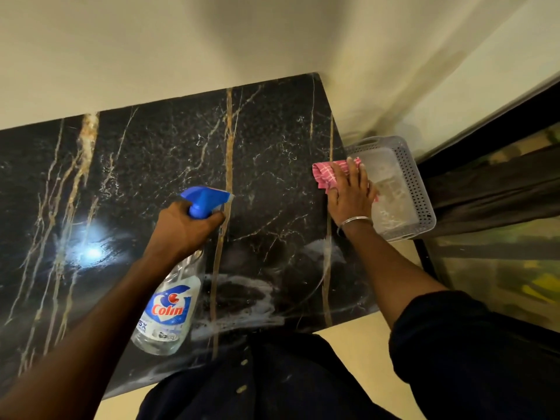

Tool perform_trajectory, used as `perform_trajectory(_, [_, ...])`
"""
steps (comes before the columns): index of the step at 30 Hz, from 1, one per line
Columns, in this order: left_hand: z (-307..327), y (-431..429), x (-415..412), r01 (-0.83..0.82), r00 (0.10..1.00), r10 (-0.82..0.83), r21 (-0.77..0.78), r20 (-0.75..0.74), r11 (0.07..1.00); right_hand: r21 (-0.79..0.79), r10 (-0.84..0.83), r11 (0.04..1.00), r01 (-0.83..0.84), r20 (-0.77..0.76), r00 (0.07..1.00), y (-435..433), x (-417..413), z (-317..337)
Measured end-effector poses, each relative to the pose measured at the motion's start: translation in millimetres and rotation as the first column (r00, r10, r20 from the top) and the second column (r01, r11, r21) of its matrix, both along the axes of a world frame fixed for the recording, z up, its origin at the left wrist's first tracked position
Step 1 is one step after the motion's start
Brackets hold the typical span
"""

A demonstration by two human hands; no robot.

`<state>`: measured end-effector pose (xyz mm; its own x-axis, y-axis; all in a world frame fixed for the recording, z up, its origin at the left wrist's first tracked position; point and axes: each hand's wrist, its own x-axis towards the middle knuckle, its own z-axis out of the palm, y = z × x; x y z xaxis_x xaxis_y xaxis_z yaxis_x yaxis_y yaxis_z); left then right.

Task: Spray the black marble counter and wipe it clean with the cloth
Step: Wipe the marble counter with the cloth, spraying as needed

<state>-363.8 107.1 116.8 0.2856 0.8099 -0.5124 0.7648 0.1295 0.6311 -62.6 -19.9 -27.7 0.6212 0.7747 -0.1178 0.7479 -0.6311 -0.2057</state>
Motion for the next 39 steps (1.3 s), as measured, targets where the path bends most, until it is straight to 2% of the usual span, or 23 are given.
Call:
perform_trajectory(5, [-4, -5, 20, 0.015, 1.000, -0.013, -0.066, 0.027, 0.998, -0.003, 0.033, 0.999, -0.033, -0.004, 0.999, -2, -42, 1])
perform_trajectory(11, [2, -8, 34, -0.018, 1.000, 0.018, 0.005, 0.001, 1.000, 0.043, 0.410, 0.912, -0.408, -0.113, 0.905, 27, -135, 2])
perform_trajectory(15, [1, -6, 28, -0.016, 0.999, 0.016, -0.004, -0.029, 1.000, 0.038, 0.554, 0.833, -0.552, -0.055, 0.831, 13, -120, -2])
perform_trajectory(17, [0, -4, 21, 0.002, 1.000, -0.003, -0.016, -0.031, 1.000, 0.039, 0.525, 0.851, -0.524, -0.016, 0.851, -8, -97, -5])
perform_trajectory(20, [-2, -2, 10, 0.032, 0.999, -0.032, -0.022, -0.023, 0.999, 0.059, 0.328, 0.943, -0.328, 0.006, 0.945, -49, -63, -4])
perform_trajectory(23, [0, -4, -1, 0.037, 0.999, -0.037, -0.027, -0.003, 0.999, 0.030, 0.131, 0.991, -0.132, 0.018, 0.991, -87, -44, -1])
perform_trajectory(27, [1, -10, -18, 0.025, 0.999, -0.025, -0.029, 0.026, 0.999, 0.009, -0.174, 0.985, 0.173, 0.030, 0.984, -85, -66, 0])
perform_trajectory(29, [1, -12, -29, 0.038, 0.999, -0.036, -0.036, 0.038, 0.999, 0.014, -0.240, 0.971, 0.239, 0.023, 0.971, -74, -91, 0])
perform_trajectory(35, [0, -19, -59, 0.089, 0.994, -0.087, -0.032, 0.060, 0.996, 0.006, -0.009, 1.000, 0.009, -0.019, 1.000, -42, -189, 3])
perform_trajectory(39, [-1, -19, -74, 0.072, 0.997, -0.072, -0.016, 0.043, 0.997, 0.028, 0.205, 0.979, -0.204, -0.058, 0.977, -41, -223, -2])
